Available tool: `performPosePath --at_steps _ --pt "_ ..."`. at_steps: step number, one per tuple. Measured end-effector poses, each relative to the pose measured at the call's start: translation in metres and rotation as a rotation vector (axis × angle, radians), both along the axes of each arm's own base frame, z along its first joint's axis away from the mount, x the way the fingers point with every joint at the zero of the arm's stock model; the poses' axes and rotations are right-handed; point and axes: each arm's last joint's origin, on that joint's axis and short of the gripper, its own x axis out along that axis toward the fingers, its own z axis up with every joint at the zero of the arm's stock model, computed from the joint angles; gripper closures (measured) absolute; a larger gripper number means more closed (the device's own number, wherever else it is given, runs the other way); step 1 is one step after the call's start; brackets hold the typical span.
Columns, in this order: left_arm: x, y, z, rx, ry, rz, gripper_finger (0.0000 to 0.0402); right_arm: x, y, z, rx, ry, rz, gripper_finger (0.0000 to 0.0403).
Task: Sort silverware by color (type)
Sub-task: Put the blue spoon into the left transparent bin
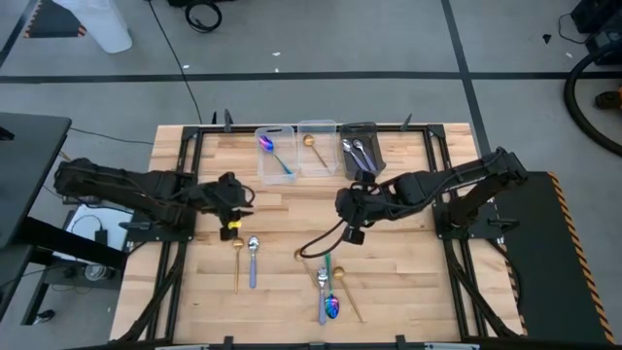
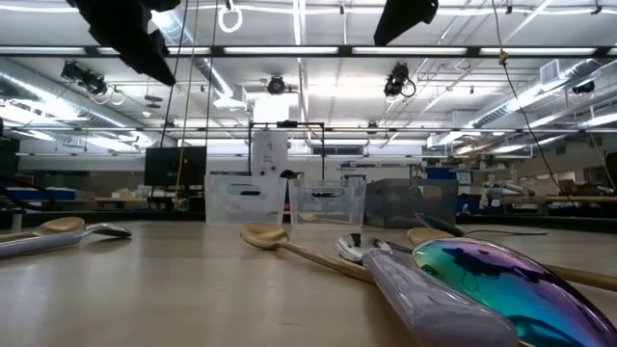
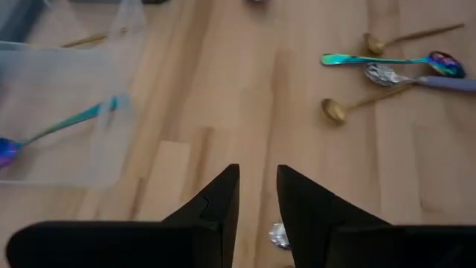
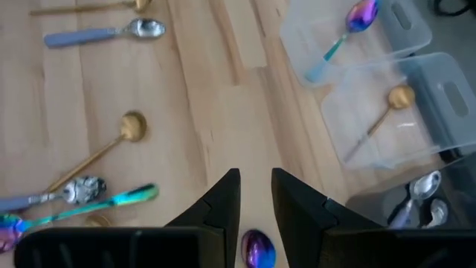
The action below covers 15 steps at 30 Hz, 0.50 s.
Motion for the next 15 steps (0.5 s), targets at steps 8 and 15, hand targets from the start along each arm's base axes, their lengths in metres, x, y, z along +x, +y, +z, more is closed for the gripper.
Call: performPosePath --at_steps 8,15 --pt "0.001 -0.014 -0.036 -0.013 -0.024 -0.044 0.0301 -0.004 -0.006 -0.003 0.004 0.053 -0.026 0.0314" --pt "0.0 -0.024 -0.065 -0.071 -0.086 -0.062 0.0301 -0.009 -0.007 -0.006 0.005 0.12 -0.027 0.0314"
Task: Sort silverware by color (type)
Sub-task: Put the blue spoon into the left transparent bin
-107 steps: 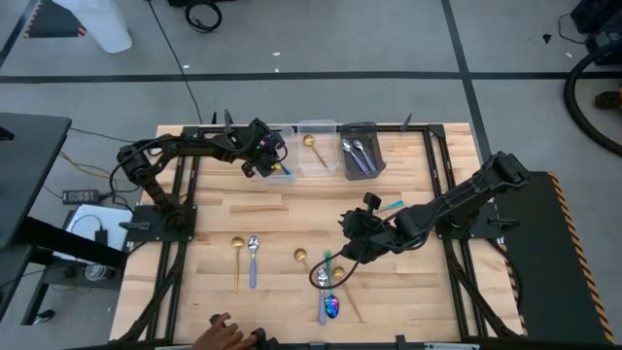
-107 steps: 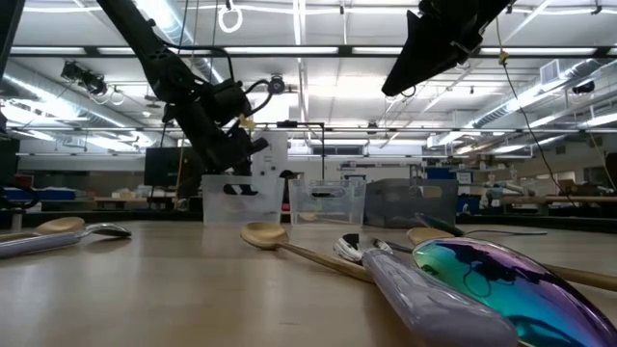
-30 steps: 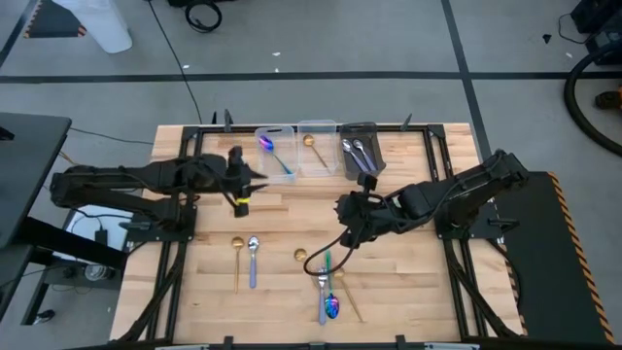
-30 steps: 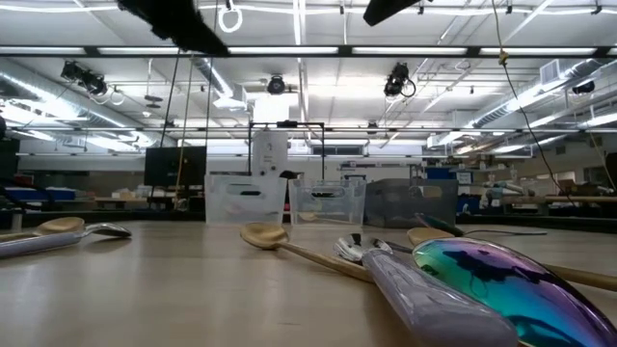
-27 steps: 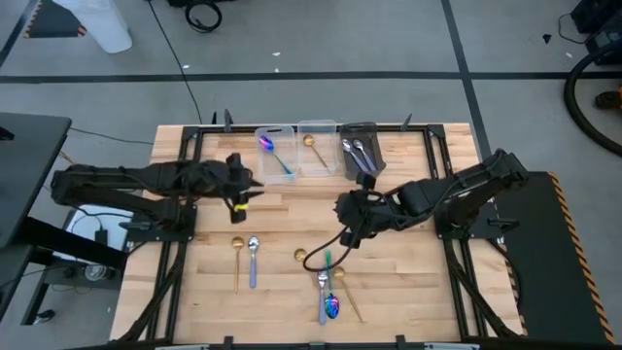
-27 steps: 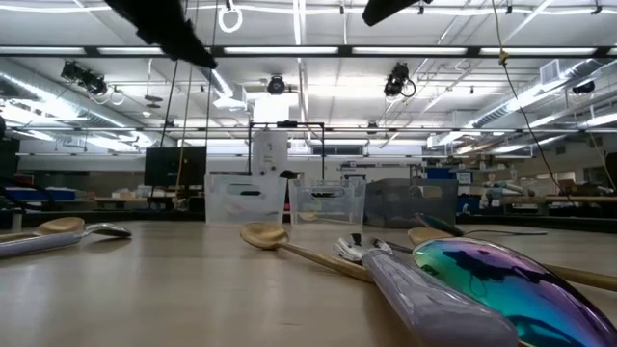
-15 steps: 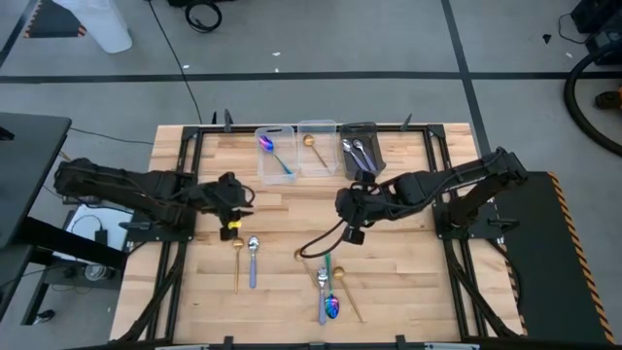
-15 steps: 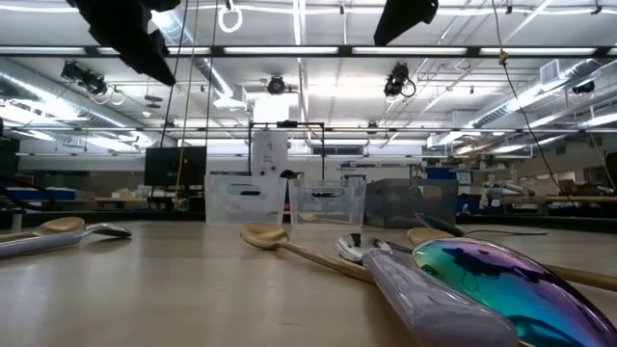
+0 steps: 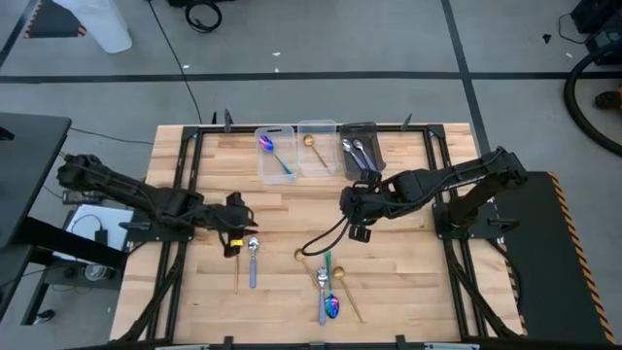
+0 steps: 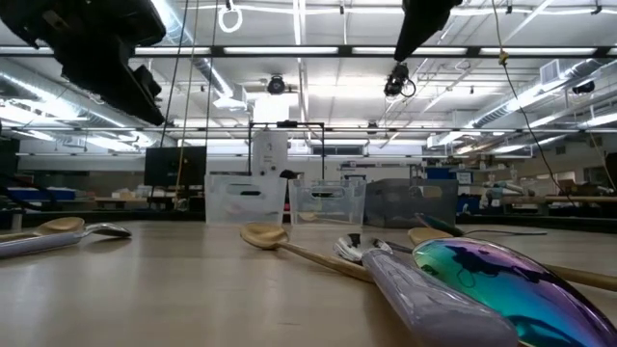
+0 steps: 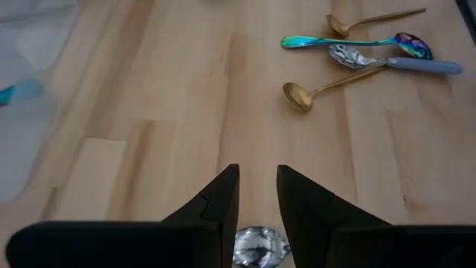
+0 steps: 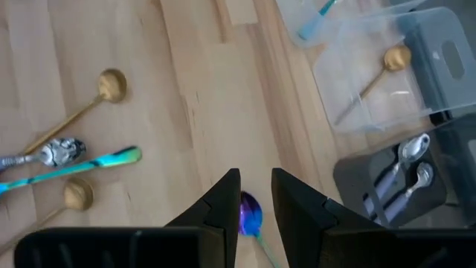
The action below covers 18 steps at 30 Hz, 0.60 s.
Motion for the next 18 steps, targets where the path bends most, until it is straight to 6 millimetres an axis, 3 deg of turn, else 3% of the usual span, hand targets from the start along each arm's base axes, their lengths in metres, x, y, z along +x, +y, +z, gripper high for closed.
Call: performPosePath --at_steps 8,18 --pt "-0.007 -0.007 -0.03 -0.046 -0.05 0.037 0.0301 -0.004 -0.001 -0.002 -0.011 0.044 0.0 0.0308" --pt "-0.016 -0.013 -0.048 -0.055 -0.081 0.071 0.0301 -0.004 -0.001 -0.002 -0.015 0.048 0.002 0.0254"
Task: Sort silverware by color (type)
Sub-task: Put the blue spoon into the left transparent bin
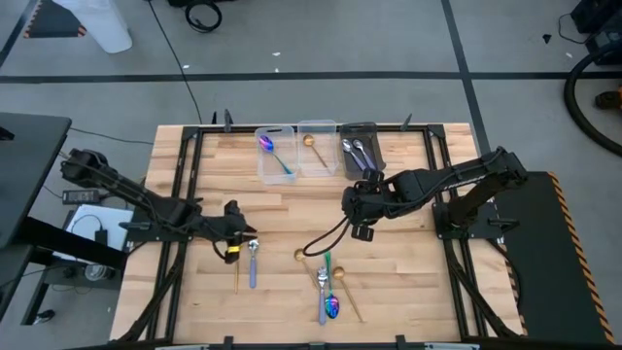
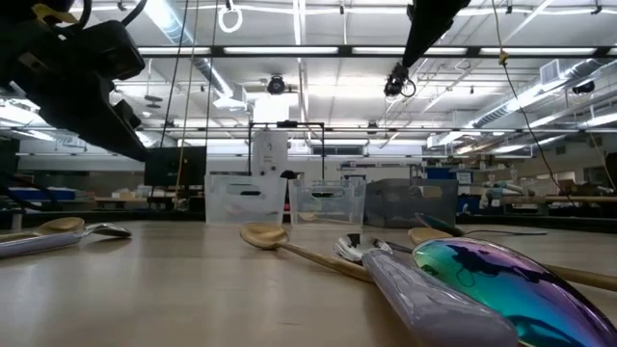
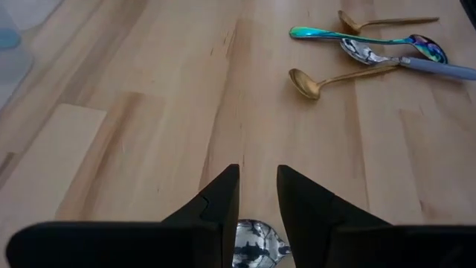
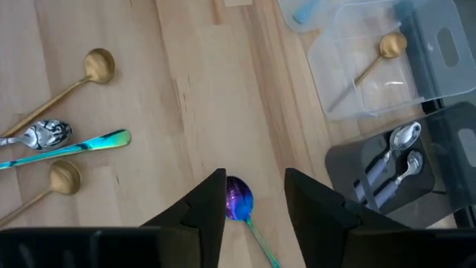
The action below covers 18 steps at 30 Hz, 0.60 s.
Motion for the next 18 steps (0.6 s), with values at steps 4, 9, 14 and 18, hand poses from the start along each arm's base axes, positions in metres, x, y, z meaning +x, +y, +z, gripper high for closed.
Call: performPosePath --at_steps 4,9,14,18 --pt "-0.001 -0.002 -0.003 -0.009 -0.04 -0.002 0.0301 0.0 -0.001 0.0 -0.026 -0.002 -0.01 0.0235" --pt "-0.001 -0.002 -0.003 -0.007 -0.053 0.007 0.0301 0.0 -0.005 0.0 -0.04 0.0 -0.029 0.0222" --pt "0.0 -0.002 -0.002 -0.01 -0.061 0.008 0.0301 0.001 -0.013 -0.007 -0.048 0.014 -0.053 0.0217" --pt "0.0 -0.002 -0.002 -0.01 -0.06 0.008 0.0301 0.001 -0.022 -0.024 -0.059 0.056 -0.077 0.0217"
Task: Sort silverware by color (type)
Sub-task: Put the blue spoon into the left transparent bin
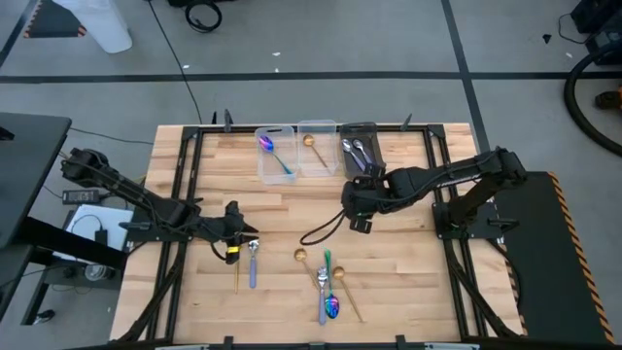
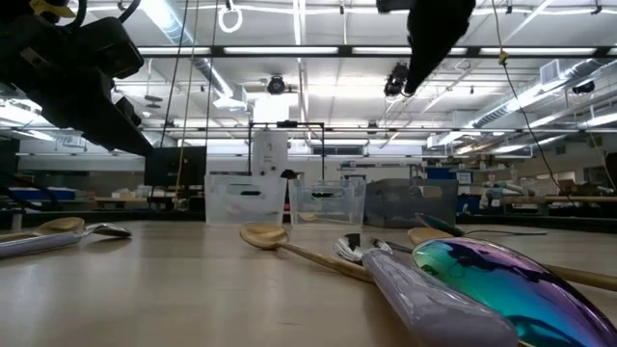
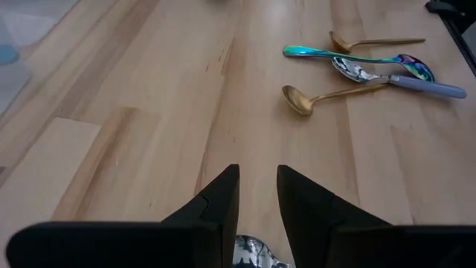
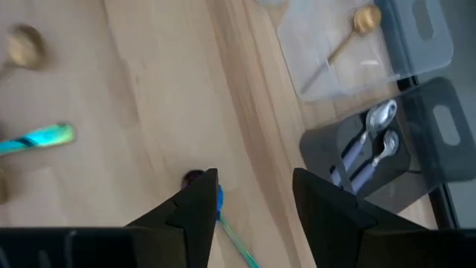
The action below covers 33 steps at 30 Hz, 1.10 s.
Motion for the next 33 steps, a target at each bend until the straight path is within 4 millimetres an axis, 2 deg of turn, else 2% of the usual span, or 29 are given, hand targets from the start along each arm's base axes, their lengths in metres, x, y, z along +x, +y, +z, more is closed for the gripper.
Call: performPosePath --at_steps 6,33 --pt "0.0 0.0 0.0 0.0 0.0 0.0 0.0301 -0.003 -0.014 -0.018 -0.004 0.056 -0.042 0.0218" --pt "0.0 0.0 0.0 -0.005 0.0 0.003 0.0301 -0.013 -0.061 -0.064 0.092 0.184 -0.093 0.0222"
